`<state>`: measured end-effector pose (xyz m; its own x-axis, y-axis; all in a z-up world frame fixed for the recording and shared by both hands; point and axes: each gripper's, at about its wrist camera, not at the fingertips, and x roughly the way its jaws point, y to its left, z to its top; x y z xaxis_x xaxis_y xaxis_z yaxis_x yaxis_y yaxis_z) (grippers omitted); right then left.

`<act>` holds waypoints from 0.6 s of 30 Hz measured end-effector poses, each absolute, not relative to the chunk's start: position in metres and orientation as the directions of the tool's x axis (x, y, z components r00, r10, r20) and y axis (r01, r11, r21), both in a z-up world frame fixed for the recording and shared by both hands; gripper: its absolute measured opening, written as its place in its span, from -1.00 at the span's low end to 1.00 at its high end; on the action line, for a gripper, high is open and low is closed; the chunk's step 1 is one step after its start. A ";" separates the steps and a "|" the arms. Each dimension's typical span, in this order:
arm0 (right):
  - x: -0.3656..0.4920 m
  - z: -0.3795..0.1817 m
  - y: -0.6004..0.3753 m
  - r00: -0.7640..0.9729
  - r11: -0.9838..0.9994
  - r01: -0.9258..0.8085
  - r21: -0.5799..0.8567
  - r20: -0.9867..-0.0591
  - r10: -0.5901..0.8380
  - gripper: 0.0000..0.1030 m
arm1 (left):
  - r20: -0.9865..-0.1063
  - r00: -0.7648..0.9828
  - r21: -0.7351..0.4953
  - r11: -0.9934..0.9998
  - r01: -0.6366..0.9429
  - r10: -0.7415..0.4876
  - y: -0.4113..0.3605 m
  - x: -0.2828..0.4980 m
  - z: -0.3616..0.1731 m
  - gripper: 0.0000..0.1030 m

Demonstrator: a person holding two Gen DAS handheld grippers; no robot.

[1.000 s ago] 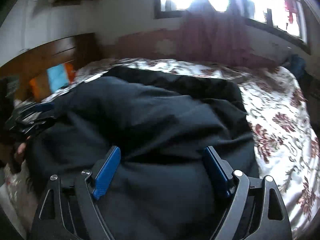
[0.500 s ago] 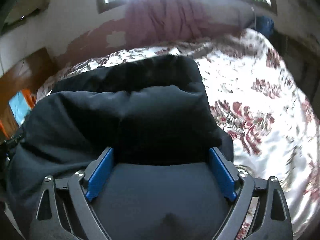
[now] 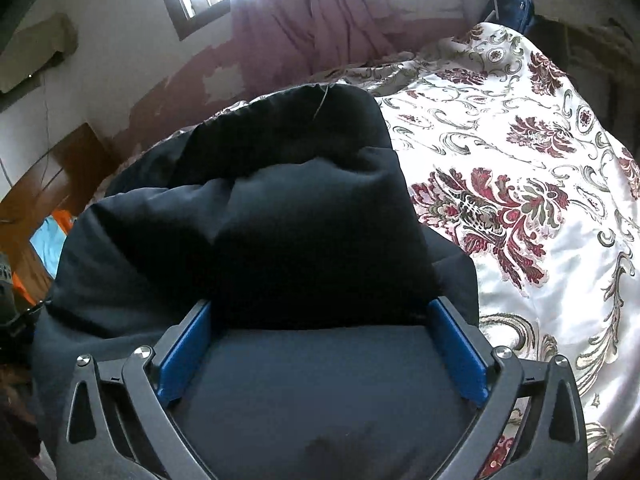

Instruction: Fold large clothes

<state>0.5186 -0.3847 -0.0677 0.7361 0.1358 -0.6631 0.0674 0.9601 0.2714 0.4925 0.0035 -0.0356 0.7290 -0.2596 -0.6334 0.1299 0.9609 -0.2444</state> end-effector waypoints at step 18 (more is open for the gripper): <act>0.468 -0.105 -0.438 0.861 0.802 0.115 0.586 -0.462 0.214 0.97 | -0.591 0.747 -0.275 0.947 0.167 -0.304 0.007 0.483 -0.041 1.00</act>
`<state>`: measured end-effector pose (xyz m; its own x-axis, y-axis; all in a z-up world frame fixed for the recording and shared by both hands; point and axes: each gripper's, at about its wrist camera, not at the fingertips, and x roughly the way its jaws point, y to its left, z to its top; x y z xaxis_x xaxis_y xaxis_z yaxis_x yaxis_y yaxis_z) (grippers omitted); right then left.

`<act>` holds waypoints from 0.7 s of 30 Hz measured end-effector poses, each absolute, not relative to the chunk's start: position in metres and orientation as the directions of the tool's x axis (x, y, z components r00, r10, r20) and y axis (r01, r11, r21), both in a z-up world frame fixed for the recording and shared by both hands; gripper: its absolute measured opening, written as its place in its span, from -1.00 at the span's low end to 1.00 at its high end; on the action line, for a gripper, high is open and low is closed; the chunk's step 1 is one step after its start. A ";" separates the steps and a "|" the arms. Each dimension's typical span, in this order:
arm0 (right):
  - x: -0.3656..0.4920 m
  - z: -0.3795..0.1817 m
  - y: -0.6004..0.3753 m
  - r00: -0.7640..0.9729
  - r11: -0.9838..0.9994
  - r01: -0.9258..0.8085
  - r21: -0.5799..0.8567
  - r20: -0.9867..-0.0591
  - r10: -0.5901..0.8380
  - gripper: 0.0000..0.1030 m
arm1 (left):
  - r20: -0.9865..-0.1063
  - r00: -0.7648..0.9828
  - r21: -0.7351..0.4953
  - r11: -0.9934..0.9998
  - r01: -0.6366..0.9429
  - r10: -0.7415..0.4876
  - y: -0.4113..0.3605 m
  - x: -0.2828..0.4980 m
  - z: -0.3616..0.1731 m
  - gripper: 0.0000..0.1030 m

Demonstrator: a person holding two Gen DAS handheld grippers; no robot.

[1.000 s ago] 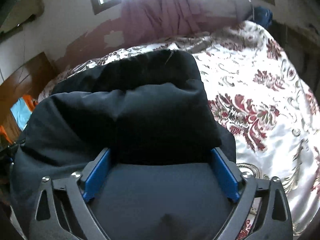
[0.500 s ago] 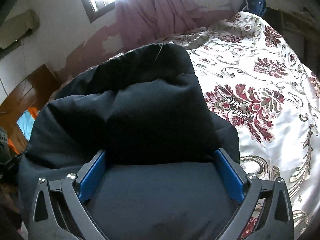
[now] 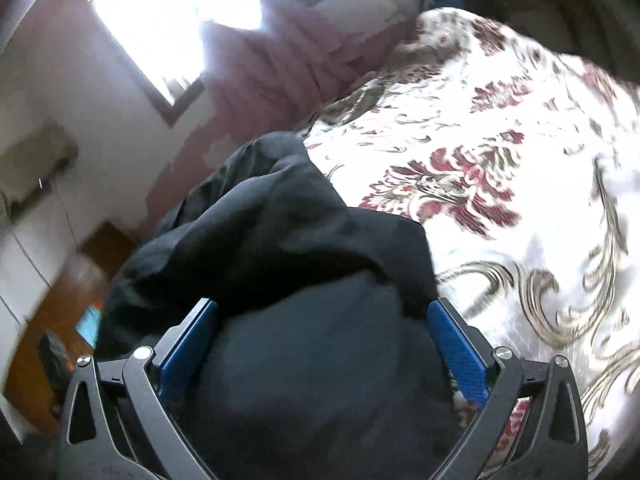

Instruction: Fold large clothes

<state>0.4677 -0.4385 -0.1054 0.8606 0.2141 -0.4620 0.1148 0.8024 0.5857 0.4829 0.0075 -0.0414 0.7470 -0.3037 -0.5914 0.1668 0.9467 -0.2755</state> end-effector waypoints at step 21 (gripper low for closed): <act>0.469 -0.136 -0.453 0.835 0.749 0.180 0.638 -0.502 0.227 0.97 | -0.601 0.720 -0.296 0.934 0.202 -0.346 0.098 0.430 -0.017 1.00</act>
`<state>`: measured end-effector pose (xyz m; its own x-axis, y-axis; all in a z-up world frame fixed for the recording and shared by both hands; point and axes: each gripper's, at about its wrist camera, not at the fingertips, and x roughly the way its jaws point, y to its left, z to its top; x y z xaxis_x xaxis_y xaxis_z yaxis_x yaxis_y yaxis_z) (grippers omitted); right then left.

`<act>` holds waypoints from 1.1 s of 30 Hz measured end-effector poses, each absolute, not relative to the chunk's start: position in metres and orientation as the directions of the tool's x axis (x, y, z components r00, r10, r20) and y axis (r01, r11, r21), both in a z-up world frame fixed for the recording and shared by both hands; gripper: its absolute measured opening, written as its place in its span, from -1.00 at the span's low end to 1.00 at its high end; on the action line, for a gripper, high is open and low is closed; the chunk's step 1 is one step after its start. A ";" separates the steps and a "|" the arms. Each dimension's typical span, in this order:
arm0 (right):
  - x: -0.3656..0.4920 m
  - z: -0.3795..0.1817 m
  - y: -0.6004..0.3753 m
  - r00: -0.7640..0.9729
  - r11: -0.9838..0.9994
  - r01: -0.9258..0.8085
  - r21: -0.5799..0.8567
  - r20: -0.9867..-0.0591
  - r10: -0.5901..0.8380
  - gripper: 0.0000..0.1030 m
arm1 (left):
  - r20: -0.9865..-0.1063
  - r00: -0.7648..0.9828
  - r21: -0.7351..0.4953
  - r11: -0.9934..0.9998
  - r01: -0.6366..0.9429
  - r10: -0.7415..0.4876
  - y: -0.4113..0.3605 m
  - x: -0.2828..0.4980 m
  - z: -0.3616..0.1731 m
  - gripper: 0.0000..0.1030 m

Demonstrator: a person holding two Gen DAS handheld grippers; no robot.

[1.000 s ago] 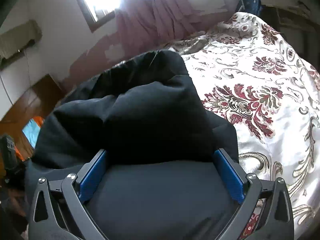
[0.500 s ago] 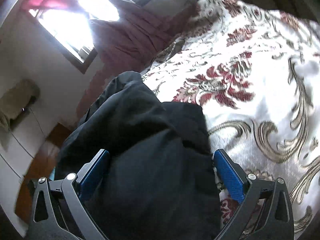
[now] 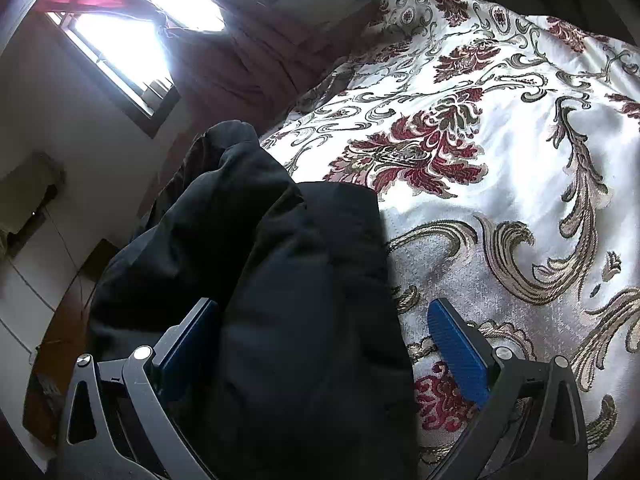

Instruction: Fold large clothes

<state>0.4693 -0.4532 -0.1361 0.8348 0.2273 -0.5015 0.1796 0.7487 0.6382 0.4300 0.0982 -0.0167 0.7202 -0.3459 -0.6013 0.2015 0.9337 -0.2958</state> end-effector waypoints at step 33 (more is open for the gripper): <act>0.466 -0.148 -0.450 0.639 0.582 -0.170 0.795 -0.361 0.679 0.99 | -0.669 0.415 -0.604 0.776 0.181 -0.617 0.141 0.515 -0.082 1.00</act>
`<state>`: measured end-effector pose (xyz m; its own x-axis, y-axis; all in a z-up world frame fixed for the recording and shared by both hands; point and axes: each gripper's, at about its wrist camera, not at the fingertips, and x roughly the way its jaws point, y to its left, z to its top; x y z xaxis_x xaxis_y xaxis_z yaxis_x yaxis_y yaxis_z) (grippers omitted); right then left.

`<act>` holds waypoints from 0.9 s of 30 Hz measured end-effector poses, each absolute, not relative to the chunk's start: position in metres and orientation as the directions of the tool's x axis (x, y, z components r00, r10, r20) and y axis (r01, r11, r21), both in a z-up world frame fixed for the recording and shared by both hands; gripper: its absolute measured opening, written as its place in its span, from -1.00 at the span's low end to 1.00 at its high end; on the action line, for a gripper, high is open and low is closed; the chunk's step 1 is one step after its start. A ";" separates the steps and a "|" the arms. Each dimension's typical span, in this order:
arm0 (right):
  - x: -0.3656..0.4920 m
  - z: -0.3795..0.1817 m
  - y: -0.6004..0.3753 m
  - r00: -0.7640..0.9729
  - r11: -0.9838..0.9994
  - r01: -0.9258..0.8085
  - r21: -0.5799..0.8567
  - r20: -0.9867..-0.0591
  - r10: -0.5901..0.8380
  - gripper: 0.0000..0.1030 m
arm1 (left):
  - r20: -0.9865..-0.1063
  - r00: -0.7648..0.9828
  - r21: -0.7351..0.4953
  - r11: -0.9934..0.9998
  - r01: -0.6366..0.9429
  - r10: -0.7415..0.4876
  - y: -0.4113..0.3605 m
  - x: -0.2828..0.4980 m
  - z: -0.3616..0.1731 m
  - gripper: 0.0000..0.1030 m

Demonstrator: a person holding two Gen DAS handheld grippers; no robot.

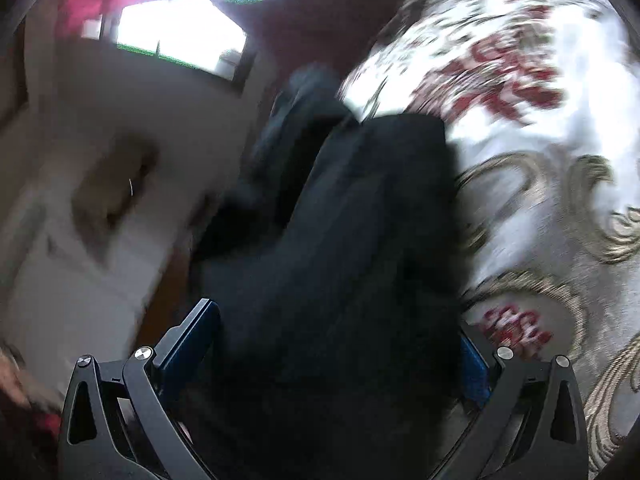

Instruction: Fold large clothes

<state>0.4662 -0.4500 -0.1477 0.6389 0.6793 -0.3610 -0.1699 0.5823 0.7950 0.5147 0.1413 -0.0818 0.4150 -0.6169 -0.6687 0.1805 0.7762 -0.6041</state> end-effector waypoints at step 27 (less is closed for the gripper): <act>0.426 -0.038 -0.388 0.720 0.796 -0.088 0.598 -0.514 0.466 -0.58 | -0.665 0.555 -0.562 0.824 0.070 -0.500 0.115 0.474 -0.033 -0.62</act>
<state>0.4263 -0.3881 -0.0377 0.7204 0.4656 -0.5141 -0.0878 0.7964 0.5983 0.4743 0.1151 -0.0325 0.5548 -0.5003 -0.6647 0.0701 0.8243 -0.5618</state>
